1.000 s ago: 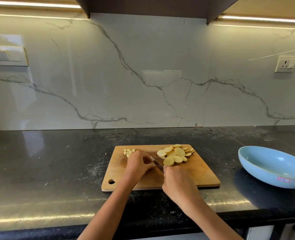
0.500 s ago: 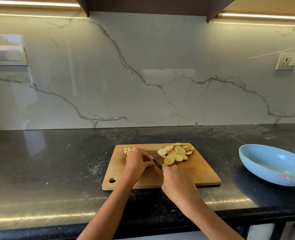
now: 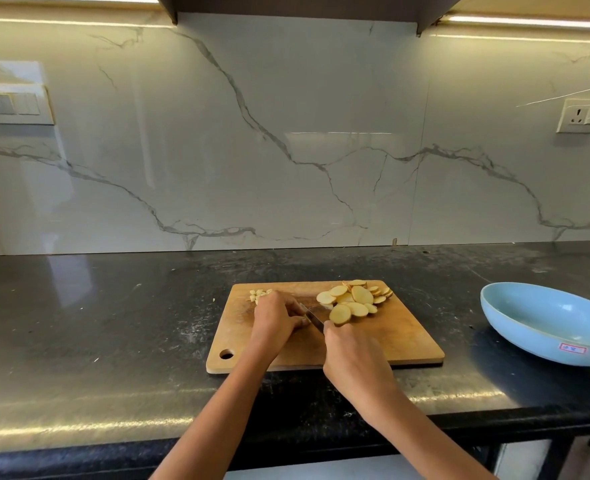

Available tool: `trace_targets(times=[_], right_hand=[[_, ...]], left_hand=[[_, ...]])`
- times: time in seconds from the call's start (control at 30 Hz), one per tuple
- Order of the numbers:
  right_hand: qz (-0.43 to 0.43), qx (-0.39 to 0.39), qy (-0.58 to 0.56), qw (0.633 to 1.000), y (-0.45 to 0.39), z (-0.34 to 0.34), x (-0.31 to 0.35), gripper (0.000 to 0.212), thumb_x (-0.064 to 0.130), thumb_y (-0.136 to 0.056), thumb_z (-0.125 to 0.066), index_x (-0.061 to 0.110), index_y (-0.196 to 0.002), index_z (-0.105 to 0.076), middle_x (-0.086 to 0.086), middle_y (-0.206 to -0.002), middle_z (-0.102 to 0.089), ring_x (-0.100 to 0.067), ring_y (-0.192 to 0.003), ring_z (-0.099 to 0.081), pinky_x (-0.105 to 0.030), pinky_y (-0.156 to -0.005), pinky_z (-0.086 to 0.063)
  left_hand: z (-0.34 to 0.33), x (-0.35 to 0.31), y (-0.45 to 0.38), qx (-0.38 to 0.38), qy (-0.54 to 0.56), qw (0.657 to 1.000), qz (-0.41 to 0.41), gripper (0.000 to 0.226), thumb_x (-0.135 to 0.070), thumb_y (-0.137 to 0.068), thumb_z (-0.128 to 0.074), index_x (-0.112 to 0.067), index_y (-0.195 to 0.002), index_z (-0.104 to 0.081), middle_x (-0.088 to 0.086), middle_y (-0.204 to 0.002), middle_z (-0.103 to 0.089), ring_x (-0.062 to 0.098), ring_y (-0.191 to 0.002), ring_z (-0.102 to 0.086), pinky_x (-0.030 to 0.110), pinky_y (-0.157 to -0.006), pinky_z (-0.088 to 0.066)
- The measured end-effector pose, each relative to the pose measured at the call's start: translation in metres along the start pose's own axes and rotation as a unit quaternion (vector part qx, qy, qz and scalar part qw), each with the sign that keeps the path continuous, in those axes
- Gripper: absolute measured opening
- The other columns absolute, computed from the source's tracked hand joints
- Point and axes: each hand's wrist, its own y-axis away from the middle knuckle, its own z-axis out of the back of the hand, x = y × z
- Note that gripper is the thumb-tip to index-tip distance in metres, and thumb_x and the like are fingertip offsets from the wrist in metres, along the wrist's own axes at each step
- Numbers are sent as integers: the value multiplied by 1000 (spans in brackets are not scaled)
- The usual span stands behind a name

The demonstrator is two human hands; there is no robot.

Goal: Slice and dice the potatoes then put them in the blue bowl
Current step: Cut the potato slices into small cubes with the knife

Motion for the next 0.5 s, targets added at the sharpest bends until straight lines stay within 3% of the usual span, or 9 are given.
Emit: trace_targets(times=[0.5], right_hand=[[42,33,23,998,-4,9,8,24,5,-97,-41,8,-118,-53,-8,-112,-60,-19,-97,-61,-26,-69,-42]], left_hand=[[-1,2,-2,0,-8,1000,9,10,-9,-76,-75,-10,-86,-74,2,-84,-70,3,-70,-56,7,-49,-36]])
